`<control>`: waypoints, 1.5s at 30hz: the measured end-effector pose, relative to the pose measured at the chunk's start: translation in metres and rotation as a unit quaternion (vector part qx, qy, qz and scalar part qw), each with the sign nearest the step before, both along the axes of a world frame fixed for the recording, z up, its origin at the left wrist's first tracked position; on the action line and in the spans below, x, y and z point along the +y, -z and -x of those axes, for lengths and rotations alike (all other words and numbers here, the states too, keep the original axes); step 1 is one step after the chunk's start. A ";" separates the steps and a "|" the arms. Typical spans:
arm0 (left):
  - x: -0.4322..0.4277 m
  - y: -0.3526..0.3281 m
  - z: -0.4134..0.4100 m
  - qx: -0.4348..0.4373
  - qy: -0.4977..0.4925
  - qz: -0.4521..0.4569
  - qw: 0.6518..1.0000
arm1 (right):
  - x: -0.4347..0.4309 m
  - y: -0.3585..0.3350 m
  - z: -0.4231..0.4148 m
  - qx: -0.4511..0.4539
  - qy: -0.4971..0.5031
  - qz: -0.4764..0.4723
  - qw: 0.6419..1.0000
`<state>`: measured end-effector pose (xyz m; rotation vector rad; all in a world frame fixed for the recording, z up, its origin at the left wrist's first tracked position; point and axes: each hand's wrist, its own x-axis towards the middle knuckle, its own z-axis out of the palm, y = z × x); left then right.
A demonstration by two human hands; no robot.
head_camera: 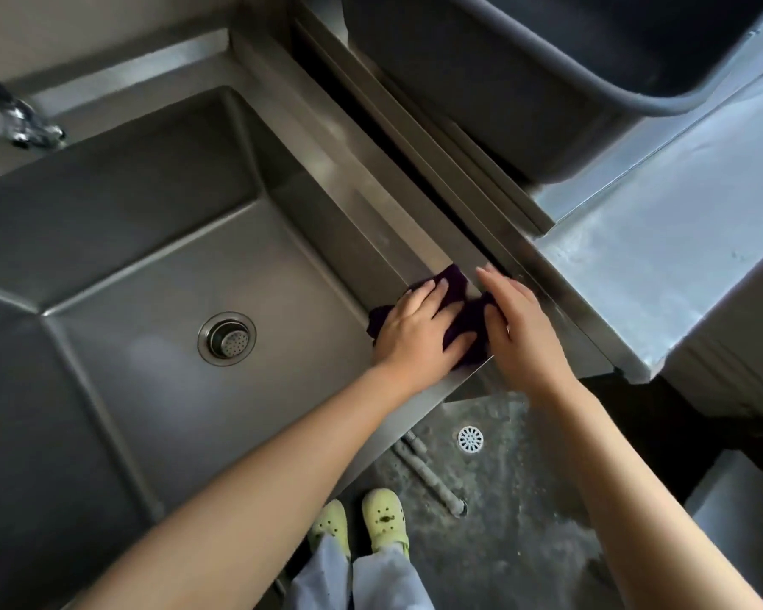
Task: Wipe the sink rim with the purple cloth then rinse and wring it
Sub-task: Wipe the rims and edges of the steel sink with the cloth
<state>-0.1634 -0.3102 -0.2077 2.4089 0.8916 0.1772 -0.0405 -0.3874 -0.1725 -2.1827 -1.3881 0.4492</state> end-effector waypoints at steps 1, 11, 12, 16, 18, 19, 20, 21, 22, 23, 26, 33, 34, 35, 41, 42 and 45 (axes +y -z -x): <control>-0.005 0.001 0.001 -0.016 -0.009 -0.005 1.000 | 0.001 0.006 -0.004 -0.007 -0.020 0.026 0.999; -0.033 -0.009 0.065 0.083 -0.102 -0.008 0.991 | -0.010 0.013 0.015 -0.137 -0.216 0.130 0.958; -0.037 -0.010 0.071 0.086 -0.112 -0.014 0.990 | -0.011 0.016 0.022 -0.148 -0.236 0.124 0.952; -0.051 -0.013 0.105 0.075 -0.141 -0.031 0.987 | -0.010 0.019 0.042 -0.161 -0.270 0.127 0.941; -0.059 -0.015 0.128 0.074 -0.159 -0.035 0.984 | -0.009 0.019 0.051 -0.153 -0.296 0.119 0.935; -0.063 -0.015 0.140 0.073 -0.172 -0.042 0.982 | -0.008 0.019 0.056 -0.147 -0.309 0.114 0.933; -0.067 -0.017 0.151 0.073 -0.186 -0.048 0.979 | -0.008 0.018 0.062 -0.145 -0.322 0.108 0.929; -0.071 -0.018 0.160 0.077 -0.198 -0.051 0.976 | -0.008 0.018 0.068 -0.147 -0.335 0.101 0.925; -0.076 -0.019 0.169 0.083 -0.210 -0.054 0.973 | -0.009 0.019 0.074 -0.150 -0.347 0.096 0.921; -0.080 -0.021 0.177 0.091 -0.221 -0.055 0.969 | -0.009 0.019 0.079 -0.156 -0.355 0.094 0.917; -0.089 -0.026 0.197 0.120 -0.240 -0.043 0.962 | -0.009 0.020 0.091 -0.175 -0.357 0.101 0.912; -0.099 -0.034 0.231 0.140 -0.274 -0.014 0.952 | -0.012 0.023 0.115 -0.182 -0.387 0.105 0.898; -0.100 -0.035 0.235 0.143 -0.276 -0.013 0.950 | -0.011 0.023 0.120 -0.177 -0.401 0.104 0.893; -0.101 -0.036 0.238 0.147 -0.279 -0.011 0.949 | -0.010 0.022 0.126 -0.170 -0.418 0.105 0.886; -0.108 -0.038 0.263 0.154 -0.302 -0.005 0.941 | -0.004 0.015 0.171 -0.102 -0.507 0.085 0.852; -0.110 -0.038 0.268 0.153 -0.305 -0.009 0.940 | -0.002 0.014 0.178 -0.094 -0.519 0.083 0.845; -0.114 -0.038 0.279 0.149 -0.314 -0.005 0.938 | 0.001 0.014 0.198 -0.086 -0.543 0.082 0.831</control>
